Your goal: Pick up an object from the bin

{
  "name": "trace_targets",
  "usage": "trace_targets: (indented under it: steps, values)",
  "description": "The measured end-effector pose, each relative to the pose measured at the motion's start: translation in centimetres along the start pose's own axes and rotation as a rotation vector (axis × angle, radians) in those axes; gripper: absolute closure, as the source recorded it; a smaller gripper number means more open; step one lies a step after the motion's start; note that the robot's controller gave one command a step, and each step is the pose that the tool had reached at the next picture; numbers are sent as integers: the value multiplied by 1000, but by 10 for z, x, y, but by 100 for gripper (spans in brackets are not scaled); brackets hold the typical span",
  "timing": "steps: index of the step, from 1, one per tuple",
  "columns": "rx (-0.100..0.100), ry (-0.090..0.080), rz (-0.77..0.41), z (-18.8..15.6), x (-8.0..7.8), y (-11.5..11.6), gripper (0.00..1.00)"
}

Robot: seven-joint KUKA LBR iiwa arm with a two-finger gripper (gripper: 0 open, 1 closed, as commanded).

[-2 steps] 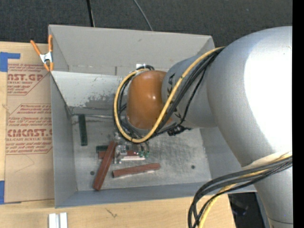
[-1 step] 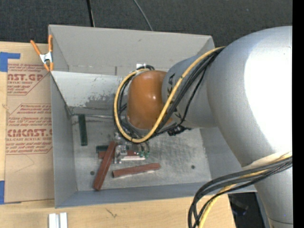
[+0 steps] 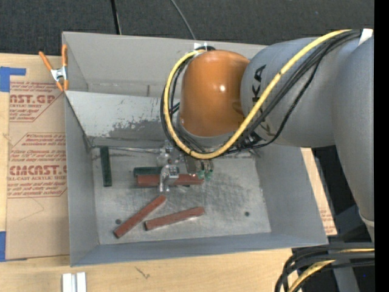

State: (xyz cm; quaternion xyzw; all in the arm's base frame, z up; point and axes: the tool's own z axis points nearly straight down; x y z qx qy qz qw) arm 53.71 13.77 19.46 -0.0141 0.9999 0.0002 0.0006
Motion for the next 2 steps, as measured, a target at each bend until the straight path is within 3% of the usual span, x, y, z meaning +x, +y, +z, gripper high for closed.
trace_targets:
  steps: [2]
  values:
    - [0, 1, -12, -20, 4, 0, 100]
